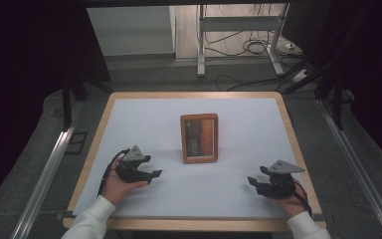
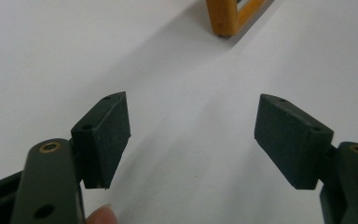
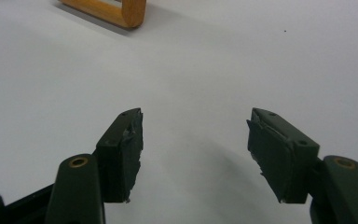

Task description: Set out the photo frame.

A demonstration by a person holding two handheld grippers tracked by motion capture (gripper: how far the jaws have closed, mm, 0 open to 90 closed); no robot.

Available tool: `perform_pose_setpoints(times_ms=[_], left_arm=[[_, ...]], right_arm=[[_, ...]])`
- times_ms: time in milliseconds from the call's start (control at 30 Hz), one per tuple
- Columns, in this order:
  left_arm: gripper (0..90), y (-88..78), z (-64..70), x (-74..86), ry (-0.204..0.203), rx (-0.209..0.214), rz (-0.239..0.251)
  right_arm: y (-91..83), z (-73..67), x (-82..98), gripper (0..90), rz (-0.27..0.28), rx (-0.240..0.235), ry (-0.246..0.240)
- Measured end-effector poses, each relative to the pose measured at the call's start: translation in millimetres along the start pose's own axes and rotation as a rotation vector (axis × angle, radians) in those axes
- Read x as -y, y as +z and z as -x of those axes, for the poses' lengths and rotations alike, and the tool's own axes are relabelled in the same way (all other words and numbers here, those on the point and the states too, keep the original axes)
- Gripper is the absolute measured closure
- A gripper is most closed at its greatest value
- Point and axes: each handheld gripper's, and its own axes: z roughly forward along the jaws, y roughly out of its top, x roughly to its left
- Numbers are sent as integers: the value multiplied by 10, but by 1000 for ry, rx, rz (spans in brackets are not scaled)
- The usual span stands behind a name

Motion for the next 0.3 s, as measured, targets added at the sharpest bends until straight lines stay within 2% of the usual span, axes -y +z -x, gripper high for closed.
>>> perform_pose_setpoints(times_ms=[200, 300], left_arm=[[264, 4, -3, 3, -1, 0, -1], [264, 19, 4, 0, 2, 1, -5]], right_arm=[[-19, 17, -1, 354, 16, 7, 2], [-8, 13, 4, 323, 12, 15, -3]])
